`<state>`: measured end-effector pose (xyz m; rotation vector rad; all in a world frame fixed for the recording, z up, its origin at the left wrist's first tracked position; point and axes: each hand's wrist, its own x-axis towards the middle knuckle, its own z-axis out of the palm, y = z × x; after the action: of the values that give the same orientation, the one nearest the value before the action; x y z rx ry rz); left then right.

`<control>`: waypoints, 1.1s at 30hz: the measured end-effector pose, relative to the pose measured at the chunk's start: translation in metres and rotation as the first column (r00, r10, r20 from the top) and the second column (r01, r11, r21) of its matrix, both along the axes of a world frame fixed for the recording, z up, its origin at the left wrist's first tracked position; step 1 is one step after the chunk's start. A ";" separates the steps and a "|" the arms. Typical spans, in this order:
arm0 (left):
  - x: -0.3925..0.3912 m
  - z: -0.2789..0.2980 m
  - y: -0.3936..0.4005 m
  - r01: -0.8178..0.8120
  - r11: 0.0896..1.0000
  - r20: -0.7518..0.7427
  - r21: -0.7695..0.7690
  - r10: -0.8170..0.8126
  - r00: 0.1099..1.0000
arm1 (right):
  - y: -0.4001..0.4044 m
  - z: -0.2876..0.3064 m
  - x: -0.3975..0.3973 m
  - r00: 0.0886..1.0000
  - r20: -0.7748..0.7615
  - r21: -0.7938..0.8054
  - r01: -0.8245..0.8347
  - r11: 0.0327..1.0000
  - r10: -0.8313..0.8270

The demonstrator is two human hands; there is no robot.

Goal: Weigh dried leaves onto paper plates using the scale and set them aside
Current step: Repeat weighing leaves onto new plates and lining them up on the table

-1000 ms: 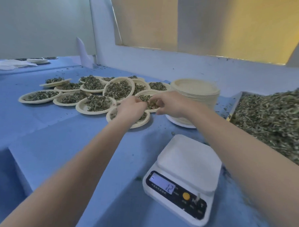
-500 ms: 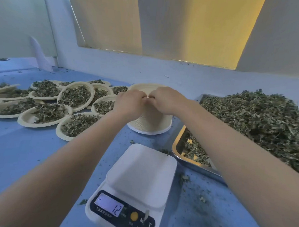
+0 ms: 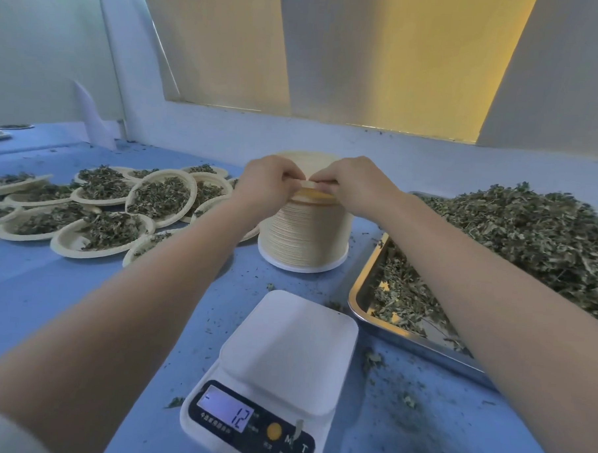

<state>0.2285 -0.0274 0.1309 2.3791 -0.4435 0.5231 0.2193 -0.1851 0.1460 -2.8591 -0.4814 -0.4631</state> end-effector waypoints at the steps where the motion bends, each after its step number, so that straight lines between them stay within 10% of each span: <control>1: -0.001 0.003 0.000 0.002 1.000 0.000 0.002 -0.002 1.000 | 0.000 0.002 -0.001 1.000 0.002 0.007 0.001 1.000 -0.001; 16: -0.111 -0.010 0.032 0.100 0.994 0.098 0.032 -0.102 0.990 | 0.014 -0.010 -0.107 0.996 0.047 0.008 -0.073 0.997 0.073; 33: -0.196 -0.084 0.057 0.111 0.994 -0.173 -0.008 -0.110 0.979 | 0.030 -0.091 -0.196 0.977 -0.159 -0.043 -0.147 0.988 0.139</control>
<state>0.0327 0.0299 0.0471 2.3614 -0.4940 0.2630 0.0231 -0.1549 0.0546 -2.8567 -0.6746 -0.2029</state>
